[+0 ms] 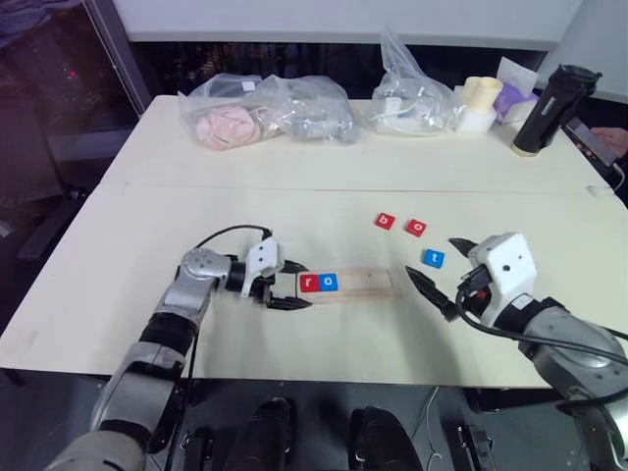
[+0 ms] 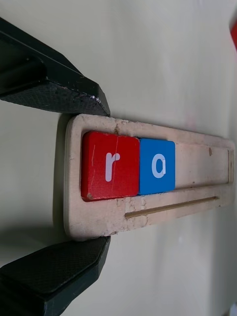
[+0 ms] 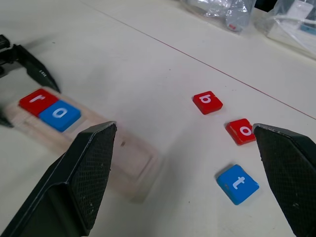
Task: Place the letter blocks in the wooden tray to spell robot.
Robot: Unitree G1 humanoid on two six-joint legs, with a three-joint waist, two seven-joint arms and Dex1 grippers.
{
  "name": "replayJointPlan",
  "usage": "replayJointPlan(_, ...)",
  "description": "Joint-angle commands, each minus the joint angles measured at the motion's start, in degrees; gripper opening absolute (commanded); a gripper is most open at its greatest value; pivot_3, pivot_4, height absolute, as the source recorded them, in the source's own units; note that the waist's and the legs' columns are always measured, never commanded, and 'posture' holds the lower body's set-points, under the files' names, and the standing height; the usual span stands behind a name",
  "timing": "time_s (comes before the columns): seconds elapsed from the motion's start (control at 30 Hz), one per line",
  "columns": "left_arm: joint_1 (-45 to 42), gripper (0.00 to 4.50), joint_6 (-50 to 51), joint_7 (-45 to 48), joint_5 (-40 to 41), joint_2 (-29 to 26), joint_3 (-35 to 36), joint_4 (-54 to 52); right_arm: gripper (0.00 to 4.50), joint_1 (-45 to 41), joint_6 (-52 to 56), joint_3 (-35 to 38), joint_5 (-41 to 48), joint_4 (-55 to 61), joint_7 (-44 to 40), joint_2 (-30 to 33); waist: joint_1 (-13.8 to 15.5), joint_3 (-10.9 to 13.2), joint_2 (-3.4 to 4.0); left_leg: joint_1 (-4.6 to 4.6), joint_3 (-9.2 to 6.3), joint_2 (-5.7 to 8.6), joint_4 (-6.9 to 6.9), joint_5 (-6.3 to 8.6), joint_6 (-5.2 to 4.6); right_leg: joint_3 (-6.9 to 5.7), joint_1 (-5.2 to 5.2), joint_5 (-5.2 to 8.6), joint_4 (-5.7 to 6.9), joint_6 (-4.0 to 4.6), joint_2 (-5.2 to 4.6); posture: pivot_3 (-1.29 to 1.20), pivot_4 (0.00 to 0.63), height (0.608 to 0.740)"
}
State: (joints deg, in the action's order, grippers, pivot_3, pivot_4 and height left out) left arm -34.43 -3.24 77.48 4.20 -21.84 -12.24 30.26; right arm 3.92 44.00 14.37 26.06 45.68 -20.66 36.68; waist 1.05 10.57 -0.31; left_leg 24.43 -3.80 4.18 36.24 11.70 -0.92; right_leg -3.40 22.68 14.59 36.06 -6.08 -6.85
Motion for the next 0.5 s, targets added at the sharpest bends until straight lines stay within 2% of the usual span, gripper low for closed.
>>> replayJointPlan(0.03,2.37,3.13,1.53,1.33,-0.75,0.1,-3.52,-3.21,4.5,-0.67,-0.87,0.75,-0.02,1.04,-0.01,-0.3,0.02,0.0,0.0,0.0,0.0,0.0,0.0,0.0,0.0,0.0,0.0,0.0,0.0,0.01,0.0,0.0,0.15,0.738)
replayJointPlan(0.5,6.89,3.13,6.88,-2.42,-0.43,0.11,-6.17,-14.78,4.5,0.0,-0.55,-0.48,-0.04,1.76,0.18,-0.74,0.08,0.0,0.01,0.01,0.0,0.0,-0.01,0.0,0.0,0.03,0.02,0.03,-0.02,0.06,-0.04,0.0,0.15,0.738)
